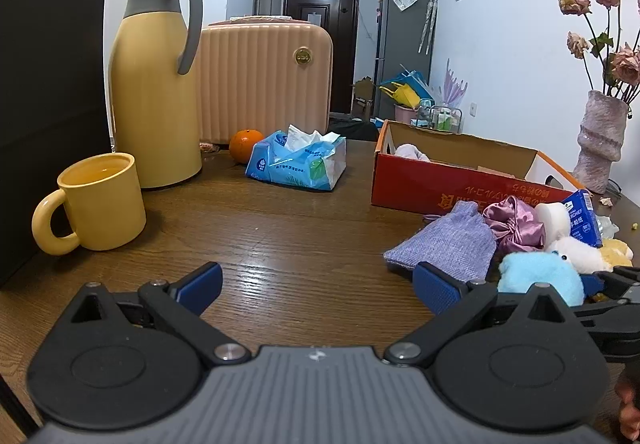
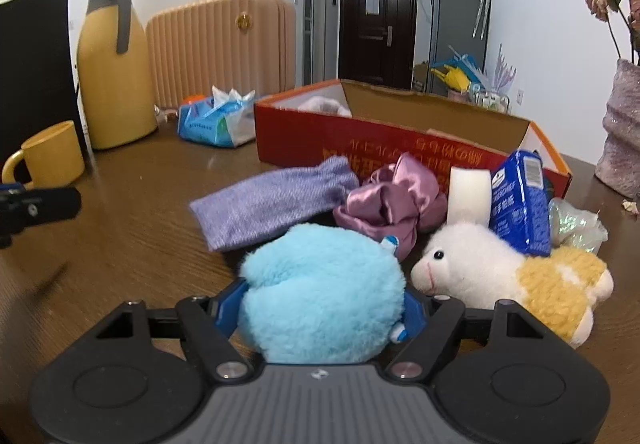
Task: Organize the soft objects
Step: 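Grasp the light-blue plush ball with the right tool, then grasp the lavender pouch with the left tool while the right tool holds the blue plush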
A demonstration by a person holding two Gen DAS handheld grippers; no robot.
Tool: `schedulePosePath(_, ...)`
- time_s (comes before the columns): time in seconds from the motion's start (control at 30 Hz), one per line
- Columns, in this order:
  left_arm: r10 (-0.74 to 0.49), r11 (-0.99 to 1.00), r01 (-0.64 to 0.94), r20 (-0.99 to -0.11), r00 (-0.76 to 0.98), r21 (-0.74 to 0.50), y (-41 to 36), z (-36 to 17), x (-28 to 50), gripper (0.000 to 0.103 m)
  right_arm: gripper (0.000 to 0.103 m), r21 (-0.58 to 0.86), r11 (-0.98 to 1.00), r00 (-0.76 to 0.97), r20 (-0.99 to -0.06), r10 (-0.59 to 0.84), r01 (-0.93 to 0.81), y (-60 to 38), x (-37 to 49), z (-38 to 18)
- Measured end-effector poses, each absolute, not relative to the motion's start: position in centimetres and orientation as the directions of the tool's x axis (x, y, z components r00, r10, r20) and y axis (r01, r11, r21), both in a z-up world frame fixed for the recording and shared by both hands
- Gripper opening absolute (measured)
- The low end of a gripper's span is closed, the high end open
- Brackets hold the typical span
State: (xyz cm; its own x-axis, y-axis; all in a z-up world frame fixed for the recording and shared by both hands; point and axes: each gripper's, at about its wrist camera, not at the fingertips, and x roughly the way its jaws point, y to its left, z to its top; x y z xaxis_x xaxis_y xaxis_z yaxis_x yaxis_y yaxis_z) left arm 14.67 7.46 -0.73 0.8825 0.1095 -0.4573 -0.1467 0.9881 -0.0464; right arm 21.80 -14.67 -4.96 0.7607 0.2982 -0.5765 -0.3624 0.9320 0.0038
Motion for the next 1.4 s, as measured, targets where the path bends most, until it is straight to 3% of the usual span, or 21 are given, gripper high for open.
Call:
schedulePosePath(0.7, 0.144, 0.983, -0.181, -0.477, 0.867, -0.032, 7.1, -1.5, 16.1, 0.103, 0.075, 0.029, 0.964, 0.886, -0.387, 0.256, -0.265, -18.2, 21.0, -1.9)
schedulePosePath(1.4, 0.09, 0.994, -0.112, -0.483, 0.871, -0.016, 2.5, -1.6, 19.9, 0.103, 0.075, 0.056, 0.985, 0.929, -0.329, 0.171, -0.161, -24.6, 22.1, -1.1)
